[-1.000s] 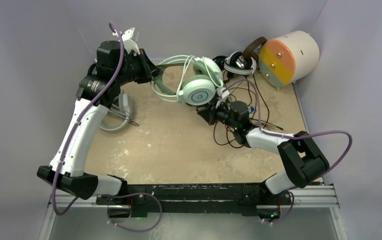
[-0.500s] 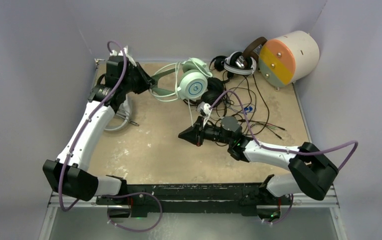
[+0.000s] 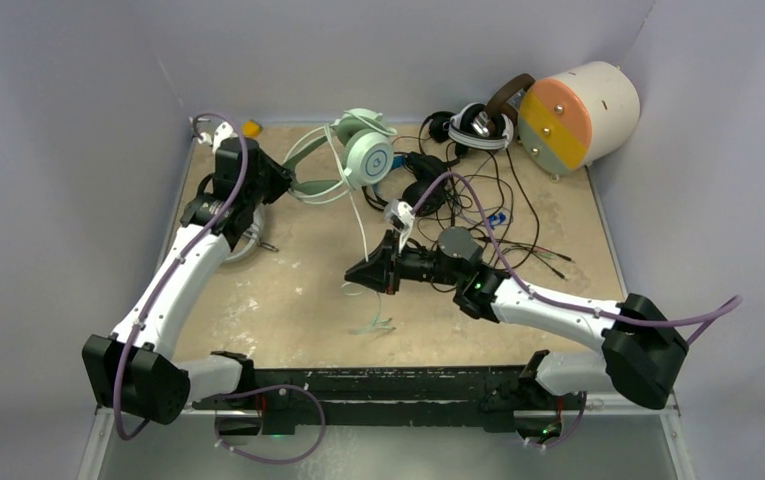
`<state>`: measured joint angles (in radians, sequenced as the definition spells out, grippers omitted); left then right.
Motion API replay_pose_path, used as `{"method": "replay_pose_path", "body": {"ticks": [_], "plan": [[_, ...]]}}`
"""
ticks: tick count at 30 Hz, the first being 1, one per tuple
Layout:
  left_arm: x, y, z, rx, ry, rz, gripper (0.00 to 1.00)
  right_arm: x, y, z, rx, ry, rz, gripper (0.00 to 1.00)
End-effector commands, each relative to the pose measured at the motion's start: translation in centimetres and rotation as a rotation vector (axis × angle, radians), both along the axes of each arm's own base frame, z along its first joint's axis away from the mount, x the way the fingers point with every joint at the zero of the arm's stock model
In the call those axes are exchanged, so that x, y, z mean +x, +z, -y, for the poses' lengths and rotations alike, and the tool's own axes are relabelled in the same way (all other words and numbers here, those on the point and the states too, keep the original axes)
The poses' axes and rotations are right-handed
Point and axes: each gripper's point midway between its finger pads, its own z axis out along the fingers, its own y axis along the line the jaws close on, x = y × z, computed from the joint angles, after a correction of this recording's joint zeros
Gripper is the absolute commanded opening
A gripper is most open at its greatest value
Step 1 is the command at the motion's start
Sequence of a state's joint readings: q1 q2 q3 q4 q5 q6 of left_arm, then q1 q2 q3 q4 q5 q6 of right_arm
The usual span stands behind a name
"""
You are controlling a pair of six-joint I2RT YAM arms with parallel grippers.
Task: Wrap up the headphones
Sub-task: Wrap the headphones cable around the headphones.
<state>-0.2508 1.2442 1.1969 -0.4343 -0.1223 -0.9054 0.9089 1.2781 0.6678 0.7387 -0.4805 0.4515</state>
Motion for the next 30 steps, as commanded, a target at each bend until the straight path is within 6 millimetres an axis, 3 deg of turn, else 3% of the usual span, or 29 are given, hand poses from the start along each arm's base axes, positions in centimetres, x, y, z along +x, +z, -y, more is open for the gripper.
{"method": "replay_pose_path", "body": {"ticks": [1, 7, 13, 17, 19, 24, 30], "plan": [[1.2, 4.0, -1.9, -0.105, 0.167, 0.169, 0.00, -1.2, 3.5, -1.4, -0.003, 0.097, 0.018, 0.11], [0.5, 0.4, -4.7, -0.021, 0.309, 0.069, 0.00, -1.0, 5.4, -1.6, -0.021, 0.101, 0.013, 0.08], [-1.1, -2.3, -5.5, 0.139, 0.344, 0.076, 0.00, 0.3, 7.4, -1.7, -0.141, 0.053, 0.002, 0.00], [-2.7, -2.3, -5.7, 0.331, 0.391, 0.105, 0.00, 1.6, 7.1, -1.0, -0.329, 0.027, 0.032, 0.00], [-3.2, -2.3, -5.8, 0.421, 0.393, 0.105, 0.00, 2.3, 5.9, -0.1, -0.444, 0.000, 0.035, 0.00], [-3.2, -2.1, -4.5, 0.556, 0.279, 0.156, 0.00, 6.0, 4.0, 2.6, -0.642, -0.197, 0.062, 0.00], [-3.7, -1.0, -2.0, 0.659, 0.131, 0.283, 0.00, 9.7, 3.7, 5.5, -0.734, -0.409, 0.104, 0.00]]}}
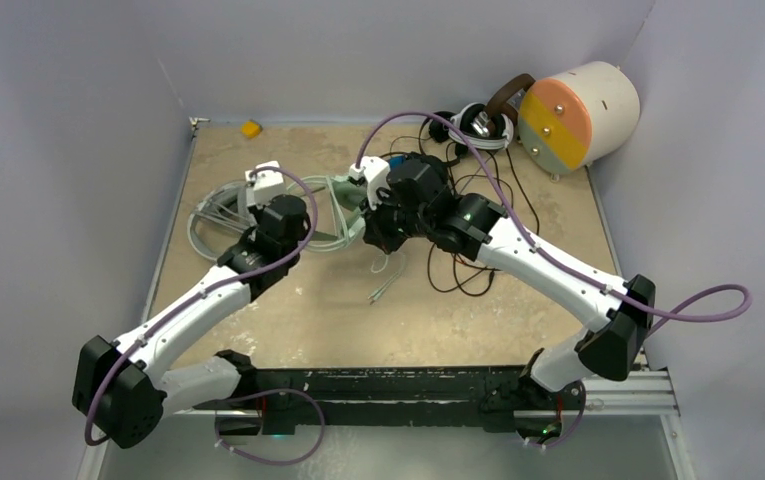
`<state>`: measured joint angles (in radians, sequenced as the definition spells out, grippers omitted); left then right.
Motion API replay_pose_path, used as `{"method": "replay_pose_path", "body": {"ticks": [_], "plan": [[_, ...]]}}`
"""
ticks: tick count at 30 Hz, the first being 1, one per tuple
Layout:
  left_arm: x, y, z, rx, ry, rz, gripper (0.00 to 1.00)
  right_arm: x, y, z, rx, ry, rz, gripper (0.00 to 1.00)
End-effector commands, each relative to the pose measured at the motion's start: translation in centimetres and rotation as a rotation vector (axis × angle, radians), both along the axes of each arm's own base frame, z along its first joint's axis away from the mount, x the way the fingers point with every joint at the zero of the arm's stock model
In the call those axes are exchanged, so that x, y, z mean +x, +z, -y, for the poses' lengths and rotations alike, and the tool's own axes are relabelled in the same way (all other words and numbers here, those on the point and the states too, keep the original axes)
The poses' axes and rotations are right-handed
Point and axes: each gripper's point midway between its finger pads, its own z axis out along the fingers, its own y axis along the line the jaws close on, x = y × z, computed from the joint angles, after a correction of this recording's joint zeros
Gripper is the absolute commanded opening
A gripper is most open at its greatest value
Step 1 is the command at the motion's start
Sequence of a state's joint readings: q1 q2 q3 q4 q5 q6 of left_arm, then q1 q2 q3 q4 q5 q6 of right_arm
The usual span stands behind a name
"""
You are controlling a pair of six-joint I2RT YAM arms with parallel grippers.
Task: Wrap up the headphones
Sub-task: Wrap the headphones cable around the headphones.
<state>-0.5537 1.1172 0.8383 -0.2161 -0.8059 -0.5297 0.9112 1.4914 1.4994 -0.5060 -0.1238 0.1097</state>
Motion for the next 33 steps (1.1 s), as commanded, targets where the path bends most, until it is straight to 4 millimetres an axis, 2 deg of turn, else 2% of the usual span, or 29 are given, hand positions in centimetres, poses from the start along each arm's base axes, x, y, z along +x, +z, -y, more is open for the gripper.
{"method": "replay_pose_path", "body": {"ticks": [1, 4, 6, 10, 14, 19, 23, 28, 33], "plan": [[0.7, 5.3, 1.9, 0.055, -0.105, 0.190, 0.00, 3.5, 1.2, 3.3, -0.103, -0.164, 0.128, 0.00], [0.5, 5.6, 3.9, 0.099, -0.223, 0.171, 0.00, 5.2, 1.0, 4.3, -0.139, -0.226, 0.159, 0.00], [0.1, 5.4, 4.3, 0.143, -0.269, 0.135, 0.00, 6.1, 0.8, 4.8, -0.169, -0.263, 0.181, 0.00], [-0.7, 5.6, 4.1, 0.254, -0.305, 0.073, 0.00, 7.5, 0.5, 5.5, -0.218, -0.317, 0.221, 0.00], [-1.3, 6.0, 3.1, 0.367, -0.327, 0.026, 0.00, 8.5, 0.5, 6.1, -0.250, -0.363, 0.257, 0.04], [-1.6, 6.7, 1.5, 0.486, -0.291, -0.006, 0.00, 8.8, 0.4, 5.7, -0.244, -0.363, 0.258, 0.05], [-1.5, 6.3, 1.1, 0.554, -0.284, -0.043, 0.00, 9.4, 0.2, 5.8, -0.262, -0.386, 0.271, 0.06], [-1.7, 5.5, 1.9, 0.551, -0.325, -0.060, 0.00, 10.2, 0.0, 5.7, -0.277, -0.404, 0.291, 0.06], [-1.7, 5.3, 2.6, 0.522, -0.353, -0.060, 0.00, 11.1, 0.9, 5.6, -0.263, -0.430, 0.333, 0.13]]}}
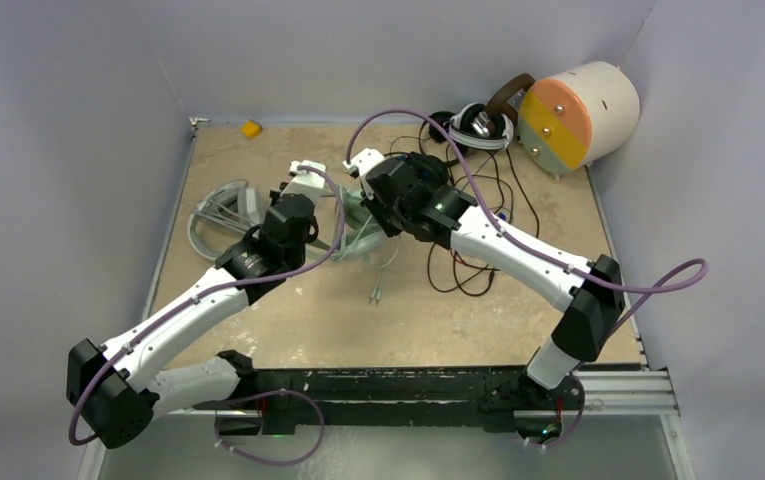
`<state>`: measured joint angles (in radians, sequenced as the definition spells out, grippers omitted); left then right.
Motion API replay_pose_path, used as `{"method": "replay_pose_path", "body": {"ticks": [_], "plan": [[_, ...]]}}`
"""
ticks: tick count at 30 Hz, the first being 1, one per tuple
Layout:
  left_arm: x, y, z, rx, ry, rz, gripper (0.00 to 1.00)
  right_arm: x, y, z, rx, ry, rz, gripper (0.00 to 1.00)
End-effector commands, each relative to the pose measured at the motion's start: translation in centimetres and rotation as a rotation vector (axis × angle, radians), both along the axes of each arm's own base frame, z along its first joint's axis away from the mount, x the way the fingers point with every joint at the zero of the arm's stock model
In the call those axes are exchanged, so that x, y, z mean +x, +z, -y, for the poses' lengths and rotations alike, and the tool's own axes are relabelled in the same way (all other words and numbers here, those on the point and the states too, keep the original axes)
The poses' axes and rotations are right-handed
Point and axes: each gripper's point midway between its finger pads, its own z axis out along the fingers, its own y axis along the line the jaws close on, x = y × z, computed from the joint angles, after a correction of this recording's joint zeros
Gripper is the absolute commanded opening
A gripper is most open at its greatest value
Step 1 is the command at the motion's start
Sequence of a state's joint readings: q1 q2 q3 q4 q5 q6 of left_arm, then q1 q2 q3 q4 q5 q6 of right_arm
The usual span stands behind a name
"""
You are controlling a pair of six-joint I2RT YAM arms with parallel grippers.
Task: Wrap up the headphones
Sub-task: Wrap the headphones cable around the headphones.
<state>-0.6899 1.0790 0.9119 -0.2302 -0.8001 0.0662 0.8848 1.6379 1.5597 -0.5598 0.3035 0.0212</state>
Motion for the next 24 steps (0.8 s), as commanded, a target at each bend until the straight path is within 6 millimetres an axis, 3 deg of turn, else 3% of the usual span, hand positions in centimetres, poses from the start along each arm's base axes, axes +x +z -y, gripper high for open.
{"method": "replay_pose_path", "body": {"ticks": [1, 12, 24], "plan": [[-0.3, 1.1, 0.4, 0.018, -0.040, -0.011, 0.00, 3.5, 5.3, 1.1, 0.042, -0.102, 0.195, 0.13], [-0.5, 0.5, 1.9, -0.026, -0.120, -0.055, 0.00, 5.3, 6.5, 1.3, 0.009, -0.133, 0.294, 0.18], [-2.1, 1.0, 2.9, -0.082, -0.219, -0.087, 0.00, 8.7, 4.5, 3.4, 0.043, -0.164, 0.204, 0.21]]}}
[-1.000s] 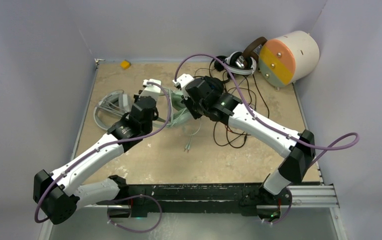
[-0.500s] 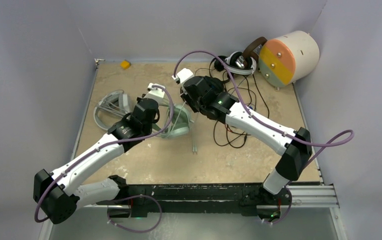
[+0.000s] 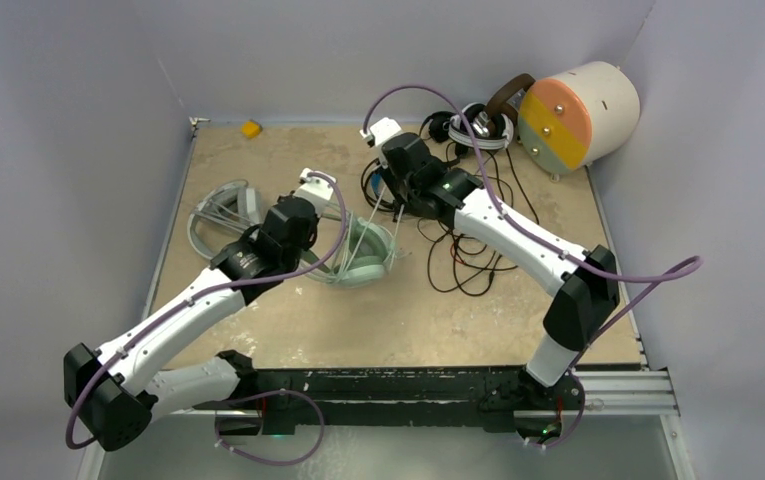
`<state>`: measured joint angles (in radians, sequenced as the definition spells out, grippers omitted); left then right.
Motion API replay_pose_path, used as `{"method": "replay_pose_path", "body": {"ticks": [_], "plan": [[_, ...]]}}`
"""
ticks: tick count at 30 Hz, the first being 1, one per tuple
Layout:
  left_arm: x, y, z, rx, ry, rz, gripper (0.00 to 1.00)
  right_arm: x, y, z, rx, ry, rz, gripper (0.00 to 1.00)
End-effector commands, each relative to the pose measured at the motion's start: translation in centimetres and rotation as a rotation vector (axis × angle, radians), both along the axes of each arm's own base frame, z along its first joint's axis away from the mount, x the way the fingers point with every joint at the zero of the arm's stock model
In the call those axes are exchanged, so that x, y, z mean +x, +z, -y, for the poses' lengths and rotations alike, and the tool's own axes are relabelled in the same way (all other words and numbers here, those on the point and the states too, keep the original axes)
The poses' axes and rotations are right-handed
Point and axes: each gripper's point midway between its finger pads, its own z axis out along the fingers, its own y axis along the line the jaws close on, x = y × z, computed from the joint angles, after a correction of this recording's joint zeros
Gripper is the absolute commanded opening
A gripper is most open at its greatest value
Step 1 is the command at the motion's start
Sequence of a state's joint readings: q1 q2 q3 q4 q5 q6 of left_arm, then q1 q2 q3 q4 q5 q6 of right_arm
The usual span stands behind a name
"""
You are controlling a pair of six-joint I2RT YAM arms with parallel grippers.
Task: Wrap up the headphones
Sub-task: Wrap the headphones cable around the headphones.
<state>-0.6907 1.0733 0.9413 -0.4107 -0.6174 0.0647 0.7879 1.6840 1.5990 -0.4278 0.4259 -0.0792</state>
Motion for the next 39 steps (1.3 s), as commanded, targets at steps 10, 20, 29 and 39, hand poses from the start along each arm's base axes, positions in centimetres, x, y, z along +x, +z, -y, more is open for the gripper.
{"method": "replay_pose_path", "body": {"ticks": [10, 20, 29, 39], "plan": [[-2.0, 4.5, 3.4, -0.231, -0.191, 0.046, 0.00, 3.8, 0.6, 1.6, 0.052, -0.079, 0.019, 0.22], [-3.8, 6.6, 5.4, -0.431, -0.252, 0.022, 0.00, 3.6, 0.1, 0.7, 0.222, 0.028, -0.082, 0.22], [-2.7, 5.8, 6.7, -0.599, -0.235, -0.148, 0.00, 2.0, 1.0, 3.0, 0.309, -0.024, -0.104, 0.22], [-1.6, 5.7, 6.4, -0.789, -0.193, -0.275, 0.00, 0.1, 2.6, 7.7, 0.386, -0.180, -0.010, 0.26]]}}
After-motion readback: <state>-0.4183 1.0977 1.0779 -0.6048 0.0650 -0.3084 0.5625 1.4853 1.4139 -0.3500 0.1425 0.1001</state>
